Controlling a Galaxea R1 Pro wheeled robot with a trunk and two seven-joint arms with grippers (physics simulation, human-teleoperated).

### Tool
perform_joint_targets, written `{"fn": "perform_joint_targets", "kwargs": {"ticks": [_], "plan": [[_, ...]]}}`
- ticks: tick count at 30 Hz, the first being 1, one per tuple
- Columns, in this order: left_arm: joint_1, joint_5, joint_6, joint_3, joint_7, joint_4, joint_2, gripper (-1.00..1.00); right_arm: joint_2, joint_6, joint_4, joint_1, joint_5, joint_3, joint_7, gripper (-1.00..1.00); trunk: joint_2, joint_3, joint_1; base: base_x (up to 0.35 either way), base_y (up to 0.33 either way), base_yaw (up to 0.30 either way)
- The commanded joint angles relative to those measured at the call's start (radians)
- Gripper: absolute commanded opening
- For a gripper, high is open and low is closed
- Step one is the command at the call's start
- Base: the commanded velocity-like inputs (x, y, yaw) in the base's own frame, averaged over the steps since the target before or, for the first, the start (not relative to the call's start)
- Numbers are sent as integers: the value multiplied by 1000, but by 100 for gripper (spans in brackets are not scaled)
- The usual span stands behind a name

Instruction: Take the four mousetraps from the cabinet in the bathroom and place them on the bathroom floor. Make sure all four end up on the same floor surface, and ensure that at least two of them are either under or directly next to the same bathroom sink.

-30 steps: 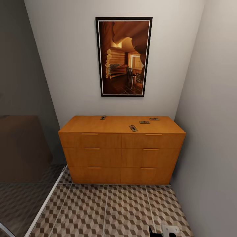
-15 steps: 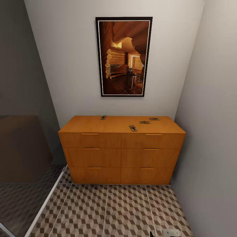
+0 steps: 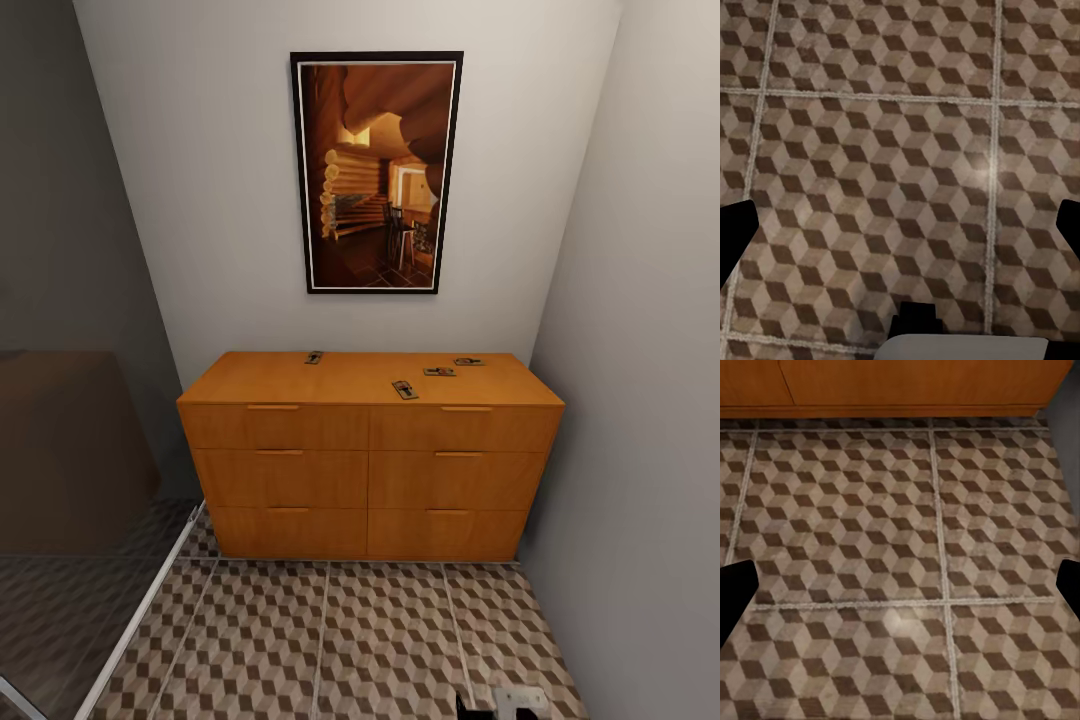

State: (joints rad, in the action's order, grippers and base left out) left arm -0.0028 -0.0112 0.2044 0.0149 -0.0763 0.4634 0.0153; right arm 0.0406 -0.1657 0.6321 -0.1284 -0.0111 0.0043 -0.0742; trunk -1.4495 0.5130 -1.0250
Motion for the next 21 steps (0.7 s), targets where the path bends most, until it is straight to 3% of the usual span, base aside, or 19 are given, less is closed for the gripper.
{"fn": "perform_joint_targets", "kwargs": {"ticks": [1,16,17,21], "plan": [[0,-1,3,0,-2,0,0,100,0,1,5,0,-2,0,-4,100,0,1,0,0,0,0],[0,-1,3,0,-2,-9,0,100,-1,85,90,-1,-4,0,-4,100,0,1,0,0,0,0],[0,-1,3,0,-2,-13,0,100,-1,224,283,-1,-5,0,-5,100,0,1,0,0,0,0],[0,0,3,0,-2,-20,0,100,-1,288,381,-1,-6,0,-7,100,0,1,0,0,0,0]]}}
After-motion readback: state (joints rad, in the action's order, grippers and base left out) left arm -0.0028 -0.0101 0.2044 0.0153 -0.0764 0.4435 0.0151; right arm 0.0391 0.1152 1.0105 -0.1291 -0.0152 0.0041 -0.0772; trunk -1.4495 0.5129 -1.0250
